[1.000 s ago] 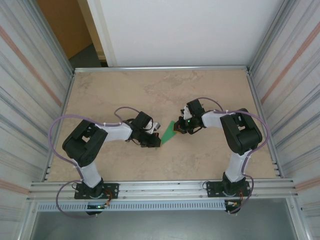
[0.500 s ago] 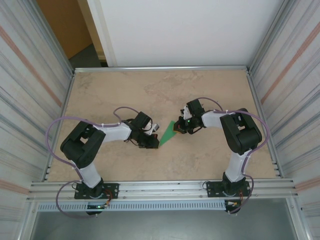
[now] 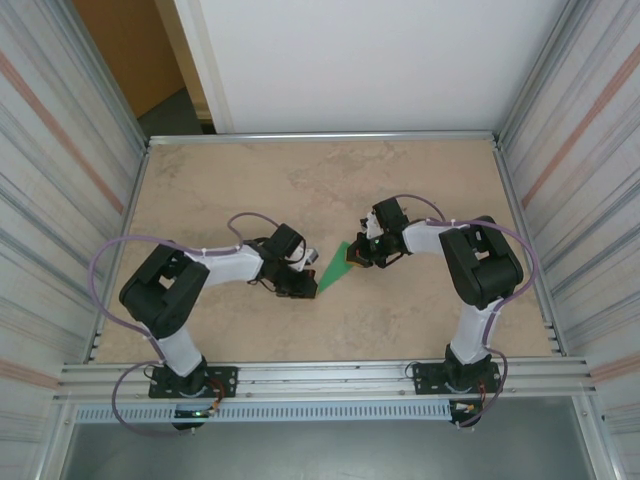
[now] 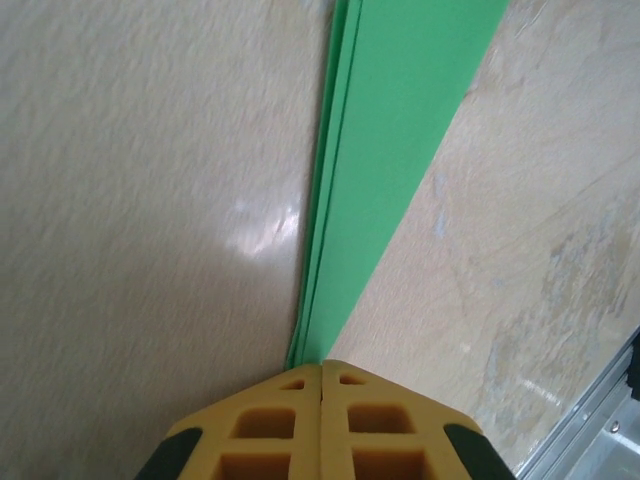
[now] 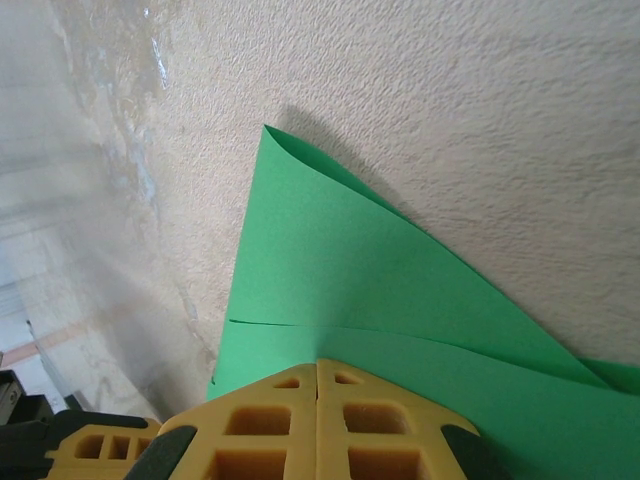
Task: Fold a paper plane with a square sheet of paper (pick it up from the middle)
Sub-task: Fold the wing for the fifth time at the center of the table, then move a paper plane to the center of the table.
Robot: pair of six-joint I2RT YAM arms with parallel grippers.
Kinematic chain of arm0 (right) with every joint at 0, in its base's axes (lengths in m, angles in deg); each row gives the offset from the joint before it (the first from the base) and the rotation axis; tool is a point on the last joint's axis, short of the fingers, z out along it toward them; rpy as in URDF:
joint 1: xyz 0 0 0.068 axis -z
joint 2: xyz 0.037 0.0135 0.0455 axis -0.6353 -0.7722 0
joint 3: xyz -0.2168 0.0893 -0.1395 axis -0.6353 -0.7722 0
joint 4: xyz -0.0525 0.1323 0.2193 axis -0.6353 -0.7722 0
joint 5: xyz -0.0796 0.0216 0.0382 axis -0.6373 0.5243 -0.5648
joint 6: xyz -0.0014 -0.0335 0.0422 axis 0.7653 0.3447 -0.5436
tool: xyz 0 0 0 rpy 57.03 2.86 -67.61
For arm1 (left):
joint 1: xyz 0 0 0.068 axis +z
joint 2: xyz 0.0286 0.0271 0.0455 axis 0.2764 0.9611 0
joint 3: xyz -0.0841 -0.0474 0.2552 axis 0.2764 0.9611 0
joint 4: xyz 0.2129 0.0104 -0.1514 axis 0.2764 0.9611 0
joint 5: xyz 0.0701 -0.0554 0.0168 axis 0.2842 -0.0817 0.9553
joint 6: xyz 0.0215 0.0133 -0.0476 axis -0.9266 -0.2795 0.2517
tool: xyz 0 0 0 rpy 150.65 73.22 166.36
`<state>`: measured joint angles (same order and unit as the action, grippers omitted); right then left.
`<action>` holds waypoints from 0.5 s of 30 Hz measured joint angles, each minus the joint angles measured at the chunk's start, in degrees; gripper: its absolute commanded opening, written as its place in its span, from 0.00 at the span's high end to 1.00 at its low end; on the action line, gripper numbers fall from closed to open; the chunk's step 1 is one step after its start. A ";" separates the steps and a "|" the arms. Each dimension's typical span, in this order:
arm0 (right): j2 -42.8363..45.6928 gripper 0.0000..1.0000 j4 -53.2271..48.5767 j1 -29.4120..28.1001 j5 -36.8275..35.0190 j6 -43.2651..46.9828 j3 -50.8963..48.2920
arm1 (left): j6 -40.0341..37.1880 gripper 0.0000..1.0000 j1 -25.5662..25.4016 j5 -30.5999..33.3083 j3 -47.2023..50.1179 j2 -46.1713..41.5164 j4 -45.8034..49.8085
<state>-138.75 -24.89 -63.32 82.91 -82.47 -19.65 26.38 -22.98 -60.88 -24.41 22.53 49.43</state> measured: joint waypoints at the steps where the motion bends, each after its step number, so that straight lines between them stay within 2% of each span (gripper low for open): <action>1: 0.02 0.96 -0.66 -0.26 -0.20 0.15 0.37 | 0.37 0.93 0.00 -0.02 0.11 -0.98 1.22; 5: 1.79 0.85 -5.75 -2.01 -1.99 1.55 2.54 | 2.62 0.85 1.03 -0.20 0.15 -7.32 2.67; 9: 7.87 0.58 -10.38 -4.04 -5.05 2.82 5.22 | 4.59 0.75 4.52 0.61 0.15 -14.03 2.32; 15: 16.09 0.38 -18.03 -7.32 -18.14 2.14 8.46 | 7.89 0.47 10.32 4.33 2.56 -21.73 1.73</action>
<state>-122.66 -42.92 -70.64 64.77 -80.33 -11.19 34.27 -12.67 -56.55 -21.85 0.81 51.15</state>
